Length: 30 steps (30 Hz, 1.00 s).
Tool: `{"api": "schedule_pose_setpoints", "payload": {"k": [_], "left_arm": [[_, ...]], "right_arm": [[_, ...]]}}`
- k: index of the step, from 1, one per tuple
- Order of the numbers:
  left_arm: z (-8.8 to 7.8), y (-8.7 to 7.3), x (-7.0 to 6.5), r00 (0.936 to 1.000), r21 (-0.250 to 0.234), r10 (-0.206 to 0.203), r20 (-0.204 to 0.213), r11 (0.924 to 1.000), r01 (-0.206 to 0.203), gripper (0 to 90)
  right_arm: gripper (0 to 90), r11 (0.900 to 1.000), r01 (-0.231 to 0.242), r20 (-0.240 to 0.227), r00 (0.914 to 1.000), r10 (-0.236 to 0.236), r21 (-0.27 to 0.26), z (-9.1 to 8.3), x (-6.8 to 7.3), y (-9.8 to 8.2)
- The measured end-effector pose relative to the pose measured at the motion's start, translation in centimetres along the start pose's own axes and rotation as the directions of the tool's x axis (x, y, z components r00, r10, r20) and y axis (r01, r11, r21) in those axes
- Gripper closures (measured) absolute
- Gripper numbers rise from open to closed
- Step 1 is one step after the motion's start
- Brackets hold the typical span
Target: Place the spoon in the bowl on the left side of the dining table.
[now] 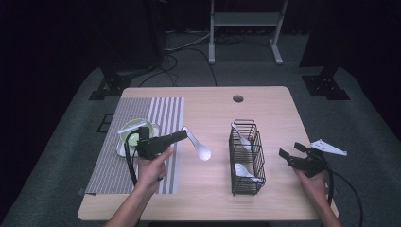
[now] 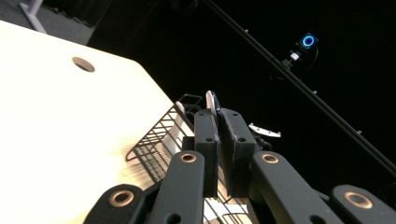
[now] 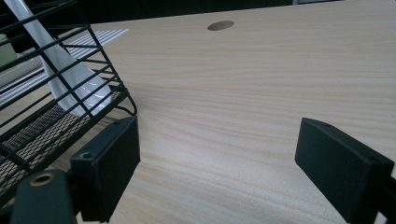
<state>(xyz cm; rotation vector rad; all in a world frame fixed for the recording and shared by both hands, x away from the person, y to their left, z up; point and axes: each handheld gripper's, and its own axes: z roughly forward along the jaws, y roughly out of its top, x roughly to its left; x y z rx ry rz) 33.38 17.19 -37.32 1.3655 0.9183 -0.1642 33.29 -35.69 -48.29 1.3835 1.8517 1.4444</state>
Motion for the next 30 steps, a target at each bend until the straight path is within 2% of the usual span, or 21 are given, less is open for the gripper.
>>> {"api": "schedule_pose_setpoints", "payload": {"k": [9,20,30], "left_arm": [[-1.3,0.3,0.8,0.9996,-0.024,-0.011,-0.027,0.9997,0.011,86.1],[-2.8,0.8,1.6,0.9978,-0.031,-0.004,-0.066,0.9995,0.002,86.1],[-4.0,1.2,2.3,0.995,-0.057,-0.009,-0.099,0.9984,0.003,86.1]], "right_arm": [[12.9,1.0,-0.002,0.002,1.0,0.002,0.004,0.0,0.0,0.0],[12.9,1.0,-0.003,0.003,1.0,0.003,0.005,0.0,0.0,0.0],[12.9,1.0,-0.003,0.003,1.0,0.003,0.006,0.0,0.0,0.0]]}}
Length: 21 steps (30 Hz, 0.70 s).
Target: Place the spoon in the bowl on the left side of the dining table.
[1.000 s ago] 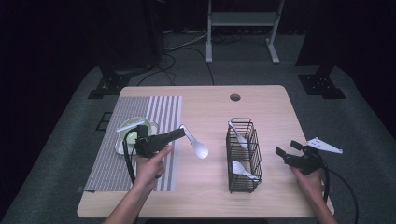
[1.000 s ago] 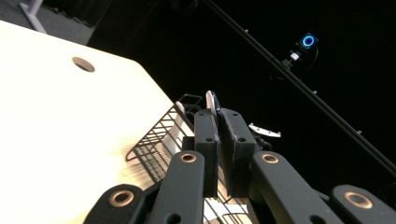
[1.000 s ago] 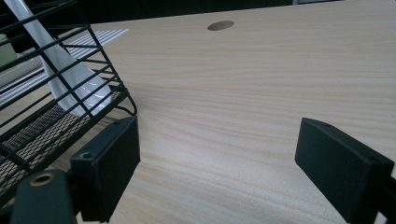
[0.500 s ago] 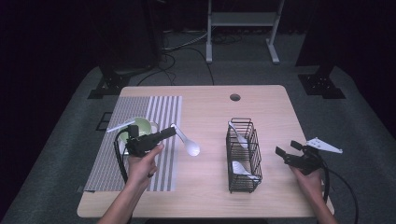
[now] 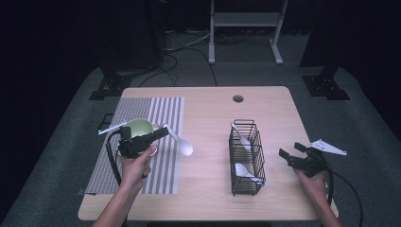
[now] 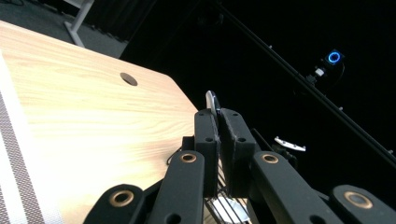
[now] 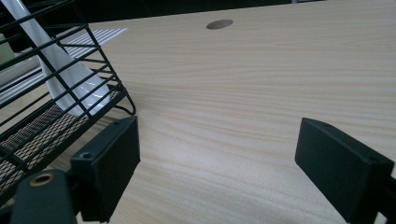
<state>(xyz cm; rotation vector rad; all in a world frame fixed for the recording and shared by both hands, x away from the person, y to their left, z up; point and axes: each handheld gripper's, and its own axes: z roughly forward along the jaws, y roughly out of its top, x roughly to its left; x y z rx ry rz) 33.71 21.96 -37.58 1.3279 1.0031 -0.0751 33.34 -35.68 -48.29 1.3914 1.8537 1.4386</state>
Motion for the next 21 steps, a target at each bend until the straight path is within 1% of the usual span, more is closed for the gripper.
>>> {"api": "schedule_pose_setpoints", "payload": {"k": [15,21], "left_arm": [[-1.1,0.4,1.1,0.9993,-0.035,-0.017,-0.035,0.9992,0.016,86.1],[-1.6,0.6,1.4,0.9987,-0.044,-0.016,-0.048,0.9989,0.014,86.1]], "right_arm": [[12.9,1.0,0.0,0.002,1.0,0.0,0.0,0.0,0.0,0.0],[12.9,1.0,0.0,0.002,1.0,0.0,0.0,0.0,0.0,0.0]]}}
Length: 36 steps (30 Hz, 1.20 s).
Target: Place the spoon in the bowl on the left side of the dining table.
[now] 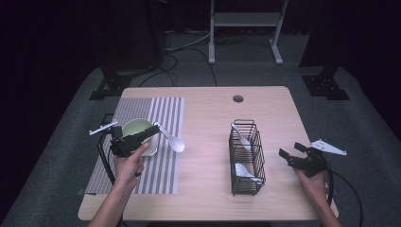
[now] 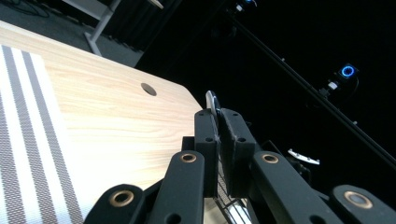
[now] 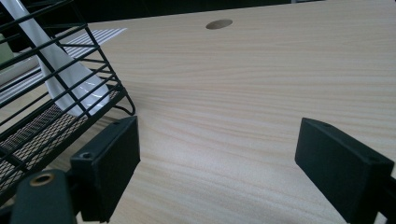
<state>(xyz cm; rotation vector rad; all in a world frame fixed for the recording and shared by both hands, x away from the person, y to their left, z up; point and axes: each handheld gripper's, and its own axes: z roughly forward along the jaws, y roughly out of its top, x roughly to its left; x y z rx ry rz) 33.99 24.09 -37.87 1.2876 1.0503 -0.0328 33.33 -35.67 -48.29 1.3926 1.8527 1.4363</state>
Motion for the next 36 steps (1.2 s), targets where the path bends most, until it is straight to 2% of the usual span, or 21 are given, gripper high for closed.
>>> {"api": "schedule_pose_setpoints", "payload": {"k": [8,36], "left_arm": [[-0.4,0.1,0.5,0.9999,-0.014,-0.01,-0.011,0.9999,0.01,86.1],[-3.2,2.2,2.3,0.9961,-0.097,-0.031,-0.082,0.995,0.023,86.1]], "right_arm": [[12.9,1.0,-0.002,0.002,1.0,0.002,0.0,0.0,0.0,0.0],[12.9,1.0,0.0,0.003,1.0,0.0,0.003,0.1,0.0,0.0]]}}
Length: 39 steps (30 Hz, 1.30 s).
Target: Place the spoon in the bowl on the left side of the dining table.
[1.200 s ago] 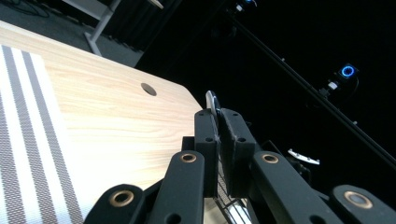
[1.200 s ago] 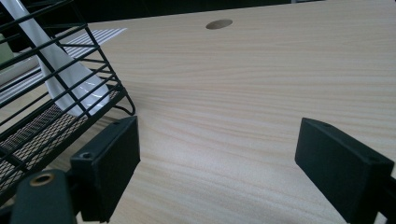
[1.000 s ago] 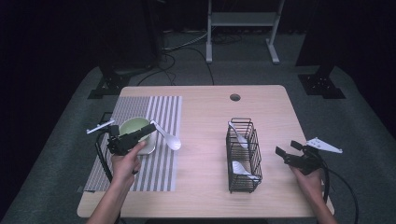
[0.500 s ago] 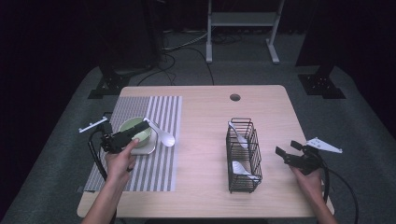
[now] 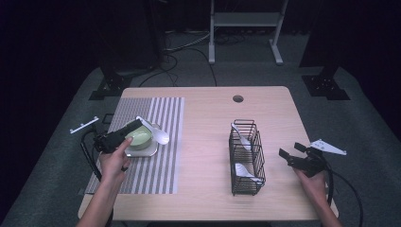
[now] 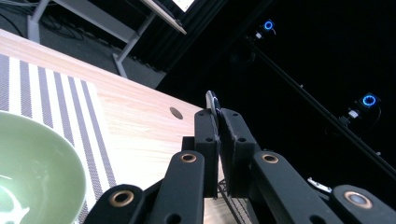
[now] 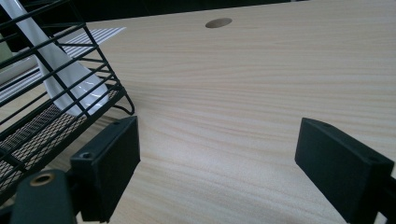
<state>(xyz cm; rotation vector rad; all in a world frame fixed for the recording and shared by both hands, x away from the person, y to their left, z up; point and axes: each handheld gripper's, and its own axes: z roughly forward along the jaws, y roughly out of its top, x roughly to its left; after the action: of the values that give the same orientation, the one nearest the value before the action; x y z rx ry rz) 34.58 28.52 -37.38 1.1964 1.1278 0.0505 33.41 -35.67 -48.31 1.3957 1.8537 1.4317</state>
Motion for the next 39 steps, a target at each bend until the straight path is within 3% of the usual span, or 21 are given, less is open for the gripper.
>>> {"api": "schedule_pose_setpoints", "payload": {"k": [39], "left_arm": [[-2.4,1.6,2.5,0.9963,-0.077,-0.026,-0.082,0.9968,0.02,86.1]], "right_arm": [[12.9,1.0,0.0,0.004,1.0,0.0,0.003,0.0,0.0,0.0]]}}
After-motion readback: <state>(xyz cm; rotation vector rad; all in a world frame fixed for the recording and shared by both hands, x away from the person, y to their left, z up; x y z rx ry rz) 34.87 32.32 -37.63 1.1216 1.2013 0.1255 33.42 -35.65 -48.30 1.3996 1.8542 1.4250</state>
